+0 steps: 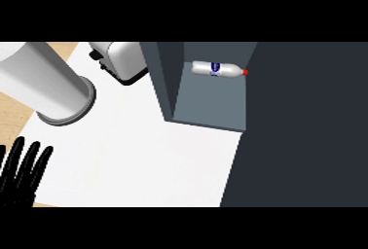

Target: Pick up the bottled water, place it into the cabinet and close the cabinet

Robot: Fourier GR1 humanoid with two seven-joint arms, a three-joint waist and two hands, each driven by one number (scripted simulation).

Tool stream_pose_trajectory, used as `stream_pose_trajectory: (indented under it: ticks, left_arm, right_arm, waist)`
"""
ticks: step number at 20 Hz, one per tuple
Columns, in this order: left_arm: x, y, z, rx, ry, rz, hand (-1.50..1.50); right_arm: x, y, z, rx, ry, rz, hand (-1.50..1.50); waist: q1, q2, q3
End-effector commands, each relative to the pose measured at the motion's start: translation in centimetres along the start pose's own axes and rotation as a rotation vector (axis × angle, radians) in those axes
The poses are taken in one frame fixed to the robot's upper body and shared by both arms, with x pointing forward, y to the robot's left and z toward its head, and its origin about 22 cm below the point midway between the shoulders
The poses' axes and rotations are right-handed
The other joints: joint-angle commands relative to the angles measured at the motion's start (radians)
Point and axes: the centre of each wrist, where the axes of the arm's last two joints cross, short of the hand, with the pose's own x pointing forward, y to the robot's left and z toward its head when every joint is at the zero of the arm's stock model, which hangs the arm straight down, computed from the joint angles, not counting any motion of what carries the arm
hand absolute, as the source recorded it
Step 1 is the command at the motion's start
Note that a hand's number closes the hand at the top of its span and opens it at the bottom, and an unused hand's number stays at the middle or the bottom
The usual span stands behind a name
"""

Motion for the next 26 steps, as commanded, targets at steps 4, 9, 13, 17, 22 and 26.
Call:
stream_pose_trajectory:
  ticks: [4, 9, 13, 17, 22, 26]
  left_arm:
    - [1.1, 0.9, -0.3, -0.049, 0.008, -0.002, -1.5]
    - [1.3, 1.2, -0.3, -0.063, 0.03, 0.002, -1.5]
    - [1.6, 1.4, -0.9, -0.087, 0.028, -0.012, -1.5]
    - [1.8, 1.8, -0.7, -0.08, 0.026, -0.015, -1.5]
    - [2.1, 2.2, -1.0, -0.085, 0.026, -0.015, -1.5]
    - [2.5, 2.2, -1.2, -0.101, 0.016, -0.008, -1.5]
  right_arm:
    - [1.2, 1.3, -2.2, 0.207, -0.02, 0.01, 1.5]
    - [1.4, 0.1, -2.5, 0.269, 0.001, 0.119, 1.5]
    - [2.1, -1.1, -2.7, 0.352, 0.008, 0.235, 1.5]
    - [2.0, -1.2, -3.2, 0.351, -0.012, 0.228, 1.5]
    - [2.0, -1.7, -3.5, 0.372, 0.021, 0.271, 1.5]
    - [2.0, -2.0, -3.8, 0.377, 0.016, 0.284, 1.5]
  waist:
    - [0.046, 0.014, -0.004]
    - [0.085, 0.016, -0.008]
    - [0.1, 0.018, -0.012]
    - [0.1, 0.015, -0.012]
    - [0.091, 0.015, -0.014]
    - [0.093, 0.012, -0.013]
